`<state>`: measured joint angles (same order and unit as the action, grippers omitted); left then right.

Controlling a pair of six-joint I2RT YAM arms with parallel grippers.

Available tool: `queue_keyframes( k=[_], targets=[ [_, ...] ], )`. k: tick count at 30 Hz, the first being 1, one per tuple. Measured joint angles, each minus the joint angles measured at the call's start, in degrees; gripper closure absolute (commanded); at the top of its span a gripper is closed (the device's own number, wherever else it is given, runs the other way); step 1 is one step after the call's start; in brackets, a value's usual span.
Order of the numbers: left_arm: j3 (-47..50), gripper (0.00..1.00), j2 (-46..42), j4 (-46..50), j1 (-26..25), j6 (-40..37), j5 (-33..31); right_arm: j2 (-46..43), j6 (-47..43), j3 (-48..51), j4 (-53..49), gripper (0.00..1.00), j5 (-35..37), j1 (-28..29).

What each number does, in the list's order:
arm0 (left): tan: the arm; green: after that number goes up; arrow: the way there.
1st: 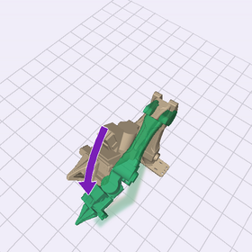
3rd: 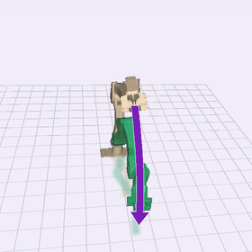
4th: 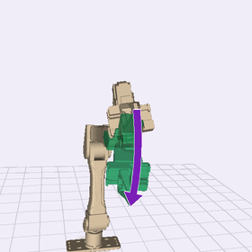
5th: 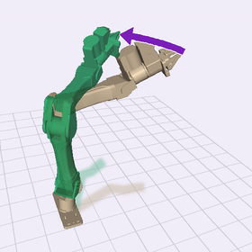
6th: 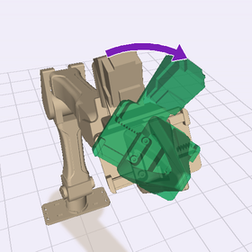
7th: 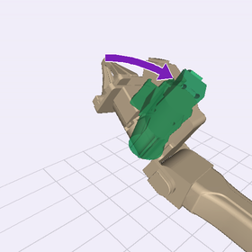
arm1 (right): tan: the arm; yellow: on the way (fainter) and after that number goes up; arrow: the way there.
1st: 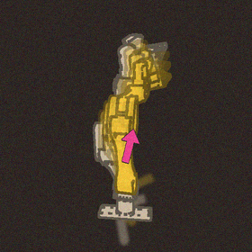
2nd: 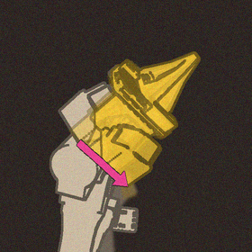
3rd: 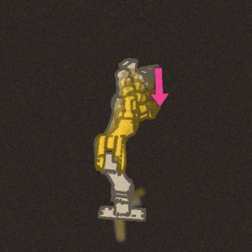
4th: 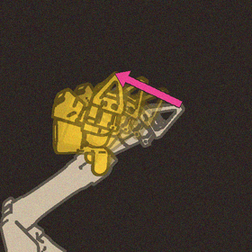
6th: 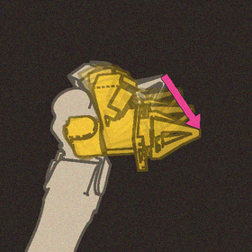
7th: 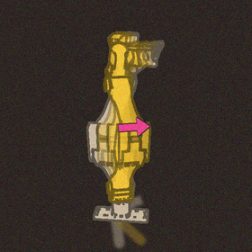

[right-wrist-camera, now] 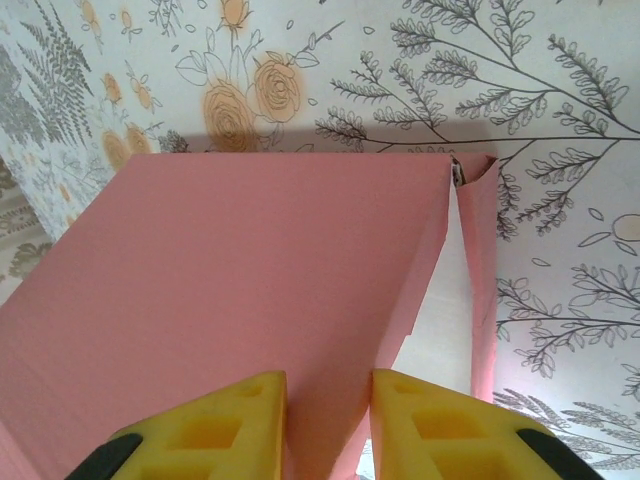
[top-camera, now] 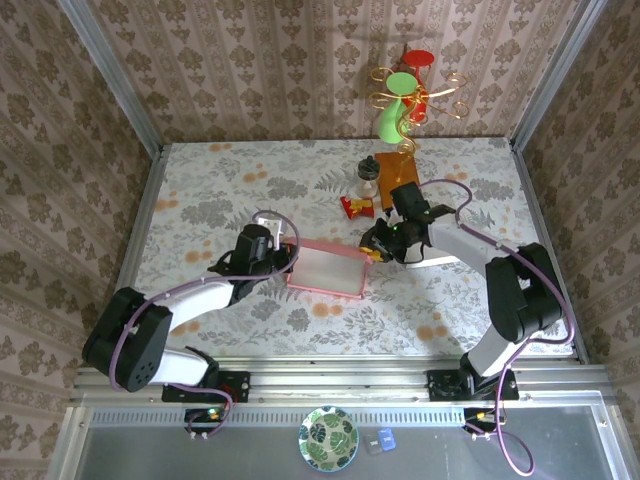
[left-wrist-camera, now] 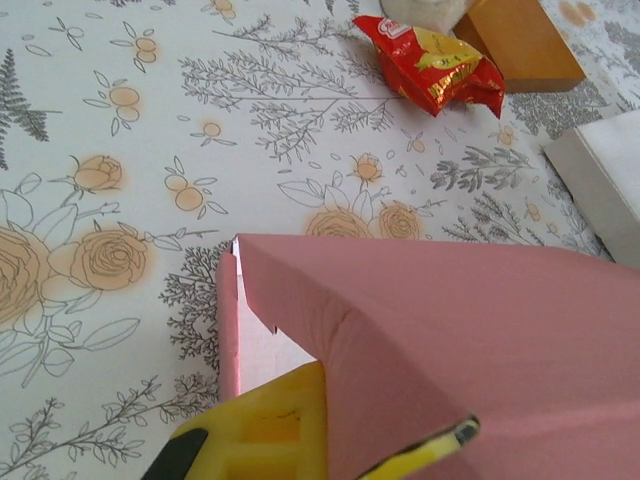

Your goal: Fold the paper box

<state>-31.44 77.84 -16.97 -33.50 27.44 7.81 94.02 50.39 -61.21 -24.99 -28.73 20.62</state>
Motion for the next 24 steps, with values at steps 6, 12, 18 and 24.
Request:
queue_keyframes(
  k=[6,12,18,24],
  targets=[
    [1.5,0.71,-2.1,2.6,-1.4,1.5,1.8,-0.7,-1.7,1.6,1.2,0.72,1.4,0.7],
    [1.5,0.59,-5.4,6.3,-1.5,3.0,2.5,-0.7,-2.6,1.7,1.6,0.73,2.4,1.4],
    [1.6,0.51,-8.3,10.7,-1.7,5.8,3.5,-0.7,-3.2,1.7,1.5,0.73,3.5,2.0],
    [1.9,0.53,-15.3,18.2,-2.9,12.2,4.0,-0.7,-3.8,1.7,1.4,0.74,4.4,2.3]
  ],
)
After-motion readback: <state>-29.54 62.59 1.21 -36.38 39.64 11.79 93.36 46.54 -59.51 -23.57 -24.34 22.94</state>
